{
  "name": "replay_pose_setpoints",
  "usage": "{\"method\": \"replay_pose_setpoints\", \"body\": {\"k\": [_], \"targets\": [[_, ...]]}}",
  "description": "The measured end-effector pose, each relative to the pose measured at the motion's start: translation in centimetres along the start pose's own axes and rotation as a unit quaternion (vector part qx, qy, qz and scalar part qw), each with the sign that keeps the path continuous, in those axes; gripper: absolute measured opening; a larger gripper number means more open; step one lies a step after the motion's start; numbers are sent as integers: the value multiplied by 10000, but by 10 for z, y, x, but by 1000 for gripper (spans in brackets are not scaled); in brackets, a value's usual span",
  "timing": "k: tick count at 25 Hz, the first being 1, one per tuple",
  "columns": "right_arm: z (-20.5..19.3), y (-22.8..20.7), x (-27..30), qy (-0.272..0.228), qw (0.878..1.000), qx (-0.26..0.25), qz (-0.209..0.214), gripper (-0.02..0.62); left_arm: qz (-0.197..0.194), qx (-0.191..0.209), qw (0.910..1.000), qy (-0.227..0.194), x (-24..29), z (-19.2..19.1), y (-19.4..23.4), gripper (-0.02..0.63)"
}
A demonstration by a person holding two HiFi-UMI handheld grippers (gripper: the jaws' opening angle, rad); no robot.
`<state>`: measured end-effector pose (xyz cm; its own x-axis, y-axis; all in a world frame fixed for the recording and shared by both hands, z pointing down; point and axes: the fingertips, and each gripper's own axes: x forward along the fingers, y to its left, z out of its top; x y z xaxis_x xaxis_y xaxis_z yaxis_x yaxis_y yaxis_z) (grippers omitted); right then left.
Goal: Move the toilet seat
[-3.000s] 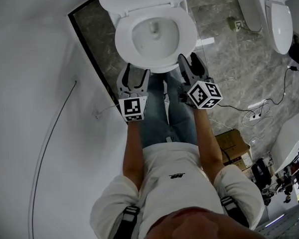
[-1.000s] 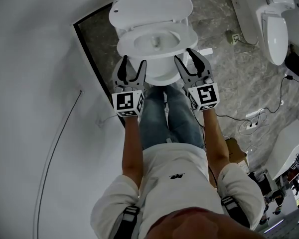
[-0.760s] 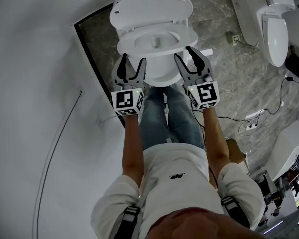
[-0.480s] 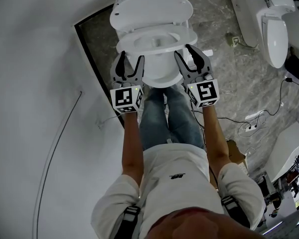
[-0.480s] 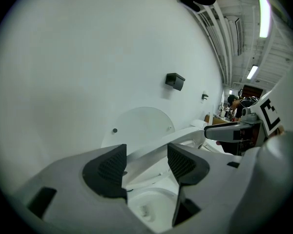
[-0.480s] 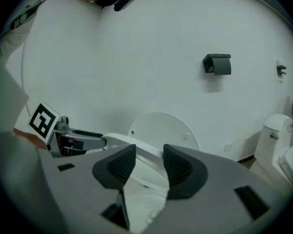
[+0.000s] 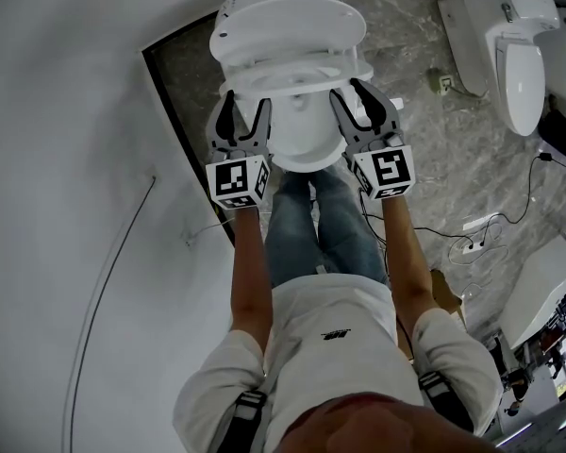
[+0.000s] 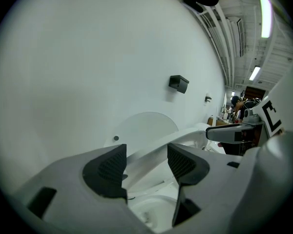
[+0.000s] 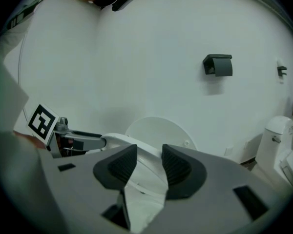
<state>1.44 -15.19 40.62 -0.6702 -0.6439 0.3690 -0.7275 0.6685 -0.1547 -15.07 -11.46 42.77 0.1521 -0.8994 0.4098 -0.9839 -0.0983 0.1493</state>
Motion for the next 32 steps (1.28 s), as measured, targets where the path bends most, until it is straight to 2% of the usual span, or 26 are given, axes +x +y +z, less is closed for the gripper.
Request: {"method": "replay_pose_setpoints", "body": {"k": [32], "targets": [[34,-33,56,-186,9997,-112,-129,149,191,70,9995,-254,59,35,27,282]]}}
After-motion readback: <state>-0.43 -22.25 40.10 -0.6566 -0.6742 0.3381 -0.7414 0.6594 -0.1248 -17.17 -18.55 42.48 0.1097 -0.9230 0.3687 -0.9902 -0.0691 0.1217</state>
